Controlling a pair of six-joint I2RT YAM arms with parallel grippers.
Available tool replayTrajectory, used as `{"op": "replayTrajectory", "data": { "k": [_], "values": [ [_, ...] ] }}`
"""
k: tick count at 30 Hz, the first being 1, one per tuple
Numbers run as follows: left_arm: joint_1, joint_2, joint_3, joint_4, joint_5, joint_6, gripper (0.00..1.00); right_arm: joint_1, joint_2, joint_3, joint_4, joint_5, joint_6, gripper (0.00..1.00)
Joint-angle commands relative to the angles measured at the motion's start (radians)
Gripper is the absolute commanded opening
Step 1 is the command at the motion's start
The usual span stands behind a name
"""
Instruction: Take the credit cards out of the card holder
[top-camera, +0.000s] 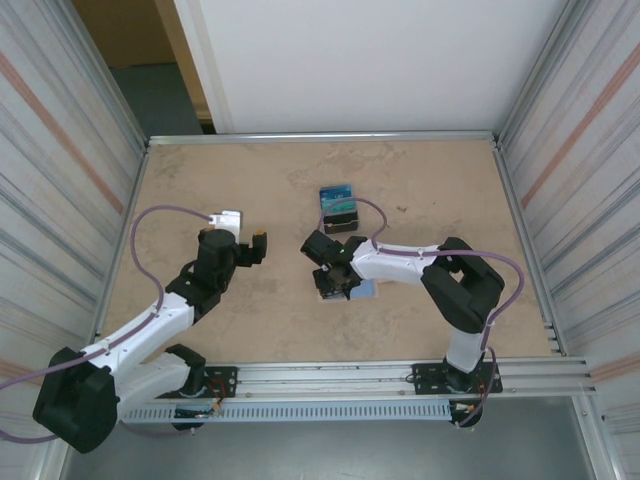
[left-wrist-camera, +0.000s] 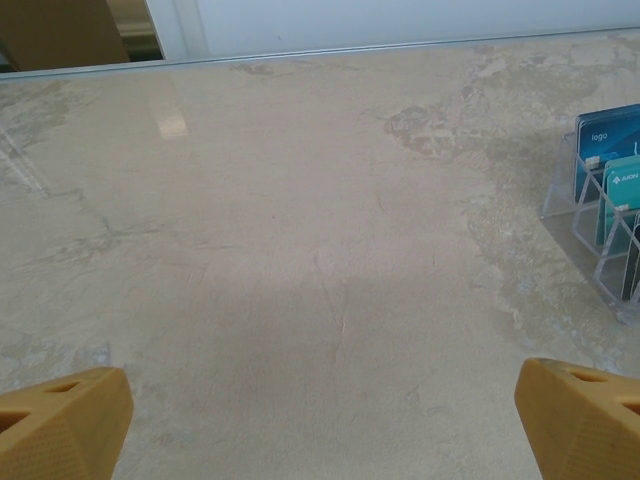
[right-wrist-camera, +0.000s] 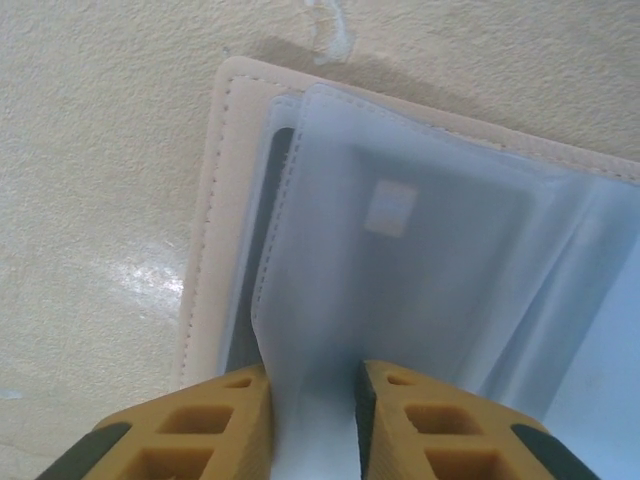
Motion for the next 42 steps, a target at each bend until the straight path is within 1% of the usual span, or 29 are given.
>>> {"op": "replayTrajectory", "data": {
  "k": [1, 5, 9, 15, 19, 21, 26, 30, 37, 40, 42],
  "values": [
    [0.011, -0.019, 0.017, -0.023, 0.011, -0.001, 0.99, -0.026, -0.009, -0.052, 0.016, -0.039, 0.023, 0.22],
    [0.011, -0.043, 0.016, -0.029, 0.025, 0.005, 0.99, -0.049, -0.034, -0.062, 0.048, -0.095, 0.020, 0.17],
    [0.011, -0.071, 0.011, -0.018, 0.043, 0.009, 0.99, -0.044, -0.047, -0.049, 0.048, -0.125, 0.007, 0.13],
    [0.003, -0.097, 0.007, 0.007, 0.059, 0.001, 0.99, -0.021, -0.051, -0.031, 0.052, -0.153, 0.002, 0.08],
    [-0.013, -0.098, 0.011, 0.012, 0.059, 0.000, 0.99, -0.014, -0.071, -0.041, 0.036, -0.137, 0.003, 0.06],
    [-0.024, -0.098, 0.014, 0.013, 0.058, 0.003, 0.99, -0.016, -0.090, -0.051, 0.030, -0.124, 0.006, 0.06],
    [-0.045, -0.081, 0.024, 0.021, 0.046, 0.013, 0.99, -0.031, -0.123, -0.065, 0.002, -0.060, 0.019, 0.13],
    [-0.056, -0.068, 0.040, 0.018, 0.036, 0.027, 0.99, -0.048, -0.136, -0.079, -0.013, -0.022, 0.026, 0.16],
    [-0.083, -0.055, 0.051, 0.008, 0.013, 0.052, 0.99, -0.075, -0.178, -0.103, -0.048, 0.037, 0.039, 0.18],
    [-0.111, -0.036, 0.067, -0.010, -0.009, 0.078, 0.99, -0.093, -0.202, -0.123, -0.058, 0.053, 0.057, 0.19],
    [-0.144, -0.013, 0.080, -0.021, -0.044, 0.106, 0.99, -0.109, -0.216, -0.137, -0.067, 0.059, 0.071, 0.21]
  ]
}}
